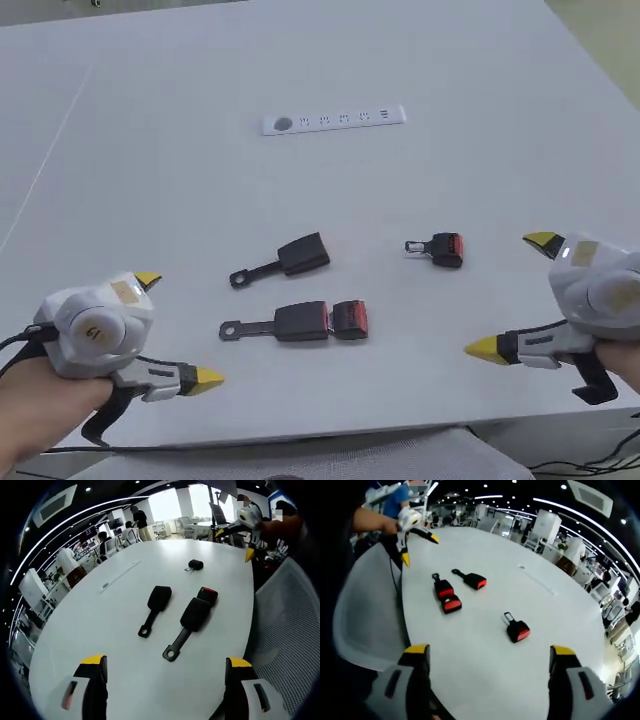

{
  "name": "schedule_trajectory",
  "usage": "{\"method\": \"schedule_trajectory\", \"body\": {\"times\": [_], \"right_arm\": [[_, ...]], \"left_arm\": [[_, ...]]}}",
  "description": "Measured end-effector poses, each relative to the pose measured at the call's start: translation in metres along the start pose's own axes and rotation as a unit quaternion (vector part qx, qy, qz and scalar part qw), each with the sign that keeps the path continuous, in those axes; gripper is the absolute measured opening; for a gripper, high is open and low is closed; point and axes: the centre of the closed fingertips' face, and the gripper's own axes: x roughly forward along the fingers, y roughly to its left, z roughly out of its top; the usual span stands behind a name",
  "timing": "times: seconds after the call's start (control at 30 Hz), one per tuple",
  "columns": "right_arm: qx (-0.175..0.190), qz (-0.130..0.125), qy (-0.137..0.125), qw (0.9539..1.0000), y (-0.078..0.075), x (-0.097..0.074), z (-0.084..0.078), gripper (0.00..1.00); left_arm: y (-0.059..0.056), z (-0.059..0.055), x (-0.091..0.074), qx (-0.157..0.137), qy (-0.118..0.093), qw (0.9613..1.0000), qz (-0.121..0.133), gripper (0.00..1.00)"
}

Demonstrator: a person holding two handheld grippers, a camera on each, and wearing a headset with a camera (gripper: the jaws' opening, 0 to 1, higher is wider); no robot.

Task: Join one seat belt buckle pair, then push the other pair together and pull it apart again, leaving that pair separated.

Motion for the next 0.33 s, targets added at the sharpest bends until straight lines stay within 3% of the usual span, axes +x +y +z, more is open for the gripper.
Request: {"method": "schedule_trajectory", "body": {"times": [0.33], "right_arm": [[0.015,-0.006,-0.014,0.9998,0.012,-0.003,0.008,1.0]], "left_arm": [[-0.012,-0.004,-0.003,-0.004,0.005,1.0,-0.004,1.0]]}}
